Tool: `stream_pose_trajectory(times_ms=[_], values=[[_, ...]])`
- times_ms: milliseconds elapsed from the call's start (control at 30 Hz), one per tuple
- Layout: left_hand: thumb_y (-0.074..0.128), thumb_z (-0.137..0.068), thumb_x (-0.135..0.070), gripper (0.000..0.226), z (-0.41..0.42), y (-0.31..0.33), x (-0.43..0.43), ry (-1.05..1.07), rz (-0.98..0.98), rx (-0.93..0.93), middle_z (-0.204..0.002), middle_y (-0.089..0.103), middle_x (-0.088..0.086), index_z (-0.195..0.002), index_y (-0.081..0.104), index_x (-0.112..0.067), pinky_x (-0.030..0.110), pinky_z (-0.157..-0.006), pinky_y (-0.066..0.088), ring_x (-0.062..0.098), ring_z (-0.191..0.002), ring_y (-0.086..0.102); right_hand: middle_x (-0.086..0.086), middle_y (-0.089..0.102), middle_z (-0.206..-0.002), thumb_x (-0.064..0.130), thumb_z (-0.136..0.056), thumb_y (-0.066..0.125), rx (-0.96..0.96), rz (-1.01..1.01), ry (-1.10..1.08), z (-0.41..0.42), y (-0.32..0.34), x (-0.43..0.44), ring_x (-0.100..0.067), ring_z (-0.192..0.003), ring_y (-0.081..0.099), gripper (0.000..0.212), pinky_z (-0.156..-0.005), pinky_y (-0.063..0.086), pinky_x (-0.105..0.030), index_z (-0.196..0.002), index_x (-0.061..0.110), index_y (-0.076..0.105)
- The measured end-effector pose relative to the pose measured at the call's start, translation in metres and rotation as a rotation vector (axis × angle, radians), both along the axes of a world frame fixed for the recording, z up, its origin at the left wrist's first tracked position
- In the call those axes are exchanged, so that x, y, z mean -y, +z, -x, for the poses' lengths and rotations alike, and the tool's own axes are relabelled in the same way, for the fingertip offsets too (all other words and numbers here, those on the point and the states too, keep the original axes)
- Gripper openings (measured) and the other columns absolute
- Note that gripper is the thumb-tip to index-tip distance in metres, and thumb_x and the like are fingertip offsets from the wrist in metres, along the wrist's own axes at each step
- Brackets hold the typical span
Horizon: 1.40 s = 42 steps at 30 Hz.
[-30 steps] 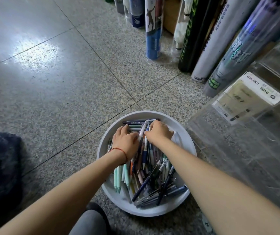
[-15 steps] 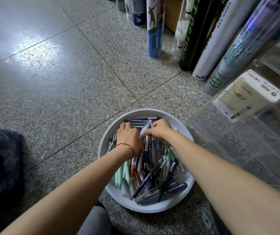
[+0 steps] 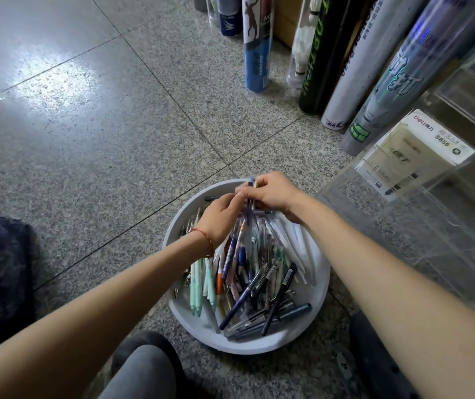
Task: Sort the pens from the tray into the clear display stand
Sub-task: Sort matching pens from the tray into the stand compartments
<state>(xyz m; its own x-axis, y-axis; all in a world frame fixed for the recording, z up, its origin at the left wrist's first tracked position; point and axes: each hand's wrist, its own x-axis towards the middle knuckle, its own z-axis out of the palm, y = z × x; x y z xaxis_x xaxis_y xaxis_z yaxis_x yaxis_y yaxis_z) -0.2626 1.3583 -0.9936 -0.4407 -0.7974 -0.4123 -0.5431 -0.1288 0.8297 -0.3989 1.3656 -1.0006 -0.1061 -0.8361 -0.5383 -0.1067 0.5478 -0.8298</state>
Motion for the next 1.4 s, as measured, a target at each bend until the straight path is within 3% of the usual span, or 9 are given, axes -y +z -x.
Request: stream_pose_trajectory(times_ms=[133, 267, 500, 633, 867, 1033, 1167, 1267, 1400], values=[[0.039, -0.099, -0.026, 0.024, 0.004, 0.012, 0.001, 0.074, -0.238, -0.224, -0.074, 0.061, 0.007, -0.092, 0.057, -0.012, 0.031, -0.069, 0.055, 0.014, -0.063, 0.06, 0.002, 0.055, -0.053, 0.019, -0.086, 0.066, 0.123, 0.014, -0.107, -0.009, 0.014, 0.008, -0.002, -0.038, 0.048, 0.017, -0.041, 0.043, -0.017, -0.074, 0.009, 0.057], [0.047, -0.096, -0.018, 0.026, -0.014, 0.007, 0.017, 0.185, -0.126, -0.029, -0.057, 0.042, 0.001, -0.071, 0.05, -0.016, 0.014, -0.034, 0.031, 0.009, -0.042, 0.037, -0.007, 0.059, -0.069, 0.022, -0.092, 0.055, 0.248, -0.001, -0.248, -0.015, 0.013, 0.004, -0.01, -0.049, 0.054, 0.022, -0.046, 0.048, -0.017, -0.089, 0.001, 0.06], [0.052, -0.092, -0.024, 0.033, -0.057, -0.011, 0.024, 0.404, -0.224, 0.117, -0.052, 0.034, 0.0, -0.061, 0.042, -0.015, 0.015, -0.037, 0.023, 0.013, -0.042, 0.028, -0.012, 0.066, -0.086, 0.009, -0.086, 0.061, -0.518, -0.292, 0.467, -0.02, -0.022, -0.024, -0.022, -0.07, 0.057, 0.019, -0.067, 0.05, -0.032, -0.098, -0.004, 0.069], [0.05, -0.093, -0.024, 0.033, -0.059, -0.021, 0.016, 0.336, -0.24, 0.201, -0.054, 0.041, 0.001, -0.061, 0.044, -0.014, 0.015, -0.035, 0.025, 0.013, -0.043, 0.032, -0.013, 0.069, -0.093, 0.006, -0.084, 0.061, -0.661, -0.239, 0.451, -0.028, -0.03, -0.037, -0.027, -0.085, 0.066, 0.01, -0.08, 0.056, -0.04, -0.09, 0.005, 0.069], [0.047, -0.092, -0.016, 0.027, -0.048, -0.022, 0.01, 0.282, -0.292, 0.171, -0.058, 0.048, 0.003, -0.065, 0.052, -0.011, 0.012, -0.032, 0.023, 0.013, -0.044, 0.033, -0.016, 0.066, -0.105, 0.018, -0.087, 0.058, -0.652, -0.179, 0.425, -0.037, -0.03, -0.037, -0.03, -0.09, 0.063, 0.028, -0.078, 0.052, -0.038, -0.11, 0.004, 0.061], [0.048, -0.089, -0.008, 0.022, -0.048, -0.023, 0.004, 0.241, -0.328, 0.211, -0.059, 0.053, 0.004, -0.068, 0.053, -0.012, 0.014, -0.036, 0.027, 0.014, -0.045, 0.04, -0.009, 0.058, -0.085, 0.025, -0.087, 0.061, -0.579, -0.202, 0.324, -0.046, -0.033, -0.026, -0.024, -0.074, 0.053, 0.023, -0.052, 0.037, -0.028, -0.099, 0.005, 0.056], [0.047, -0.09, -0.005, 0.021, -0.052, -0.024, 0.004, 0.305, -0.393, 0.167, -0.062, 0.054, 0.005, -0.071, 0.053, -0.01, 0.014, -0.039, 0.031, 0.015, -0.048, 0.044, -0.003, 0.05, -0.068, 0.024, -0.082, 0.069, -0.552, -0.26, 0.256, -0.045, -0.032, -0.012, -0.022, -0.07, 0.051, 0.029, -0.048, 0.033, -0.025, -0.068, 0.01, 0.048], [0.046, -0.091, -0.004, 0.022, -0.057, -0.024, 0.008, 0.369, -0.411, 0.13, -0.062, 0.054, 0.007, -0.071, 0.053, -0.009, 0.019, -0.045, 0.034, 0.013, -0.043, 0.048, -0.007, 0.059, -0.072, 0.025, -0.079, 0.073, -0.474, -0.314, 0.232, -0.044, -0.031, -0.006, -0.021, -0.064, 0.054, 0.022, -0.059, 0.044, -0.028, -0.078, 0.006, 0.061], [0.044, -0.092, -0.002, 0.019, -0.06, -0.023, 0.012, 0.436, -0.426, 0.107, -0.061, 0.052, 0.008, -0.076, 0.053, -0.005, 0.015, -0.037, 0.034, 0.011, -0.036, 0.045, -0.005, 0.053, -0.057, 0.011, -0.088, 0.063, -0.184, -0.425, 0.093, -0.046, -0.031, -0.004, -0.007, -0.033, 0.04, 0.02, -0.034, 0.033, -0.015, -0.069, 0.004, 0.058]])
